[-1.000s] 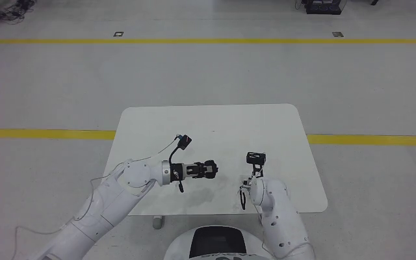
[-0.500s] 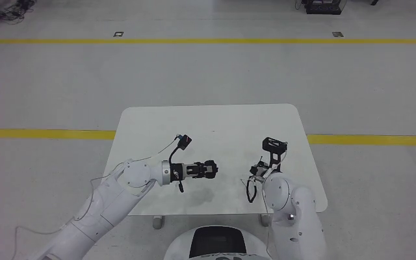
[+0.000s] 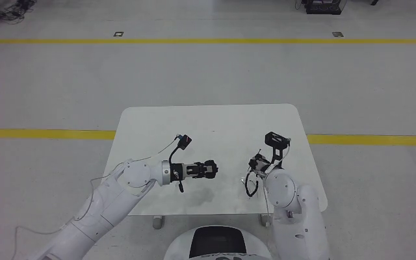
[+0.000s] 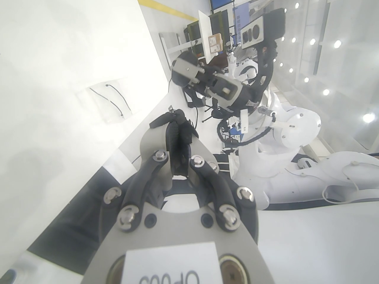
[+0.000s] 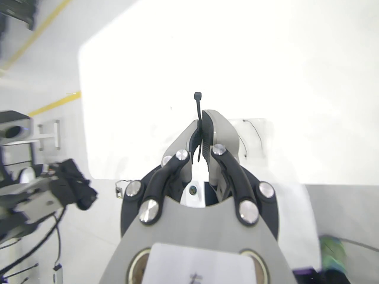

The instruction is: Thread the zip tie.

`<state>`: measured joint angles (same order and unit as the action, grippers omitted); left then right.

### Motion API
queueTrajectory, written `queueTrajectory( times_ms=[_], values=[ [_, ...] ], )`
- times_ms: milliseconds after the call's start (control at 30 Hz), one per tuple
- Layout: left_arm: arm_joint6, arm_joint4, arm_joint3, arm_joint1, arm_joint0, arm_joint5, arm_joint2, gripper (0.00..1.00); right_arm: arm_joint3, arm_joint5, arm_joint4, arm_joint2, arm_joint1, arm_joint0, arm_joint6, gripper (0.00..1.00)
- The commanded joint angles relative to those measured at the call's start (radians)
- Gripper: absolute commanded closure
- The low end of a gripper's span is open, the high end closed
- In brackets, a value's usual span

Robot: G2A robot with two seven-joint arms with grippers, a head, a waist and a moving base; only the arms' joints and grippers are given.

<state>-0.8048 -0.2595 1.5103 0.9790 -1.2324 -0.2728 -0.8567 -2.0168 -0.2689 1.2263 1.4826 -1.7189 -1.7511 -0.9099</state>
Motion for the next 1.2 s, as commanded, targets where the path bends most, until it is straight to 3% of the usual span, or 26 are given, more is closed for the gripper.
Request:
queueTrajectory(
  times_ms=[0,133,233,400,600,900,967,1000,1067,1167],
  values=[
    [0.000,0.000,0.000,0.000,0.000,0.000,0.000,1.00,0.022,0.100,-0.215,0.056,0.005,0.008,0.045,1.00],
    [0.000,0.000,0.000,0.000,0.000,0.000,0.000,1.00,0.114,0.288,-0.458,0.162,0.024,0.063,-0.019,1.00],
    [0.000,0.000,0.000,0.000,0.000,0.000,0.000,1.00,0.214,0.378,-0.603,0.231,0.042,0.139,-0.099,1.00],
    [0.000,0.000,0.000,0.000,0.000,0.000,0.000,1.00,0.364,0.462,-0.781,0.298,0.070,0.265,-0.217,1.00],
    [0.000,0.000,0.000,0.000,0.000,0.000,0.000,1.00,0.526,0.550,-0.930,0.313,0.099,0.374,-0.330,1.00],
    [0.000,0.000,0.000,0.000,0.000,0.000,0.000,1.00,0.526,0.550,-0.930,0.313,0.099,0.374,-0.330,1.00],
    [0.008,-0.003,0.000,0.000,-0.002,0.001,0.000,1.00,0.539,0.586,-0.947,0.309,0.099,0.353,-0.267,1.00],
    [0.040,-0.026,-0.001,0.003,-0.010,0.002,0.001,1.00,0.526,0.609,-0.928,0.297,0.102,0.342,-0.250,1.00],
    [0.071,-0.065,0.003,0.010,-0.015,-0.007,0.009,1.00,0.535,0.609,-1.051,0.278,0.105,0.296,-0.220,1.00],
    [0.089,-0.084,0.008,0.020,-0.003,-0.019,0.025,1.00,0.501,0.609,-1.151,0.271,0.116,0.247,-0.237,1.00]
  ],
)
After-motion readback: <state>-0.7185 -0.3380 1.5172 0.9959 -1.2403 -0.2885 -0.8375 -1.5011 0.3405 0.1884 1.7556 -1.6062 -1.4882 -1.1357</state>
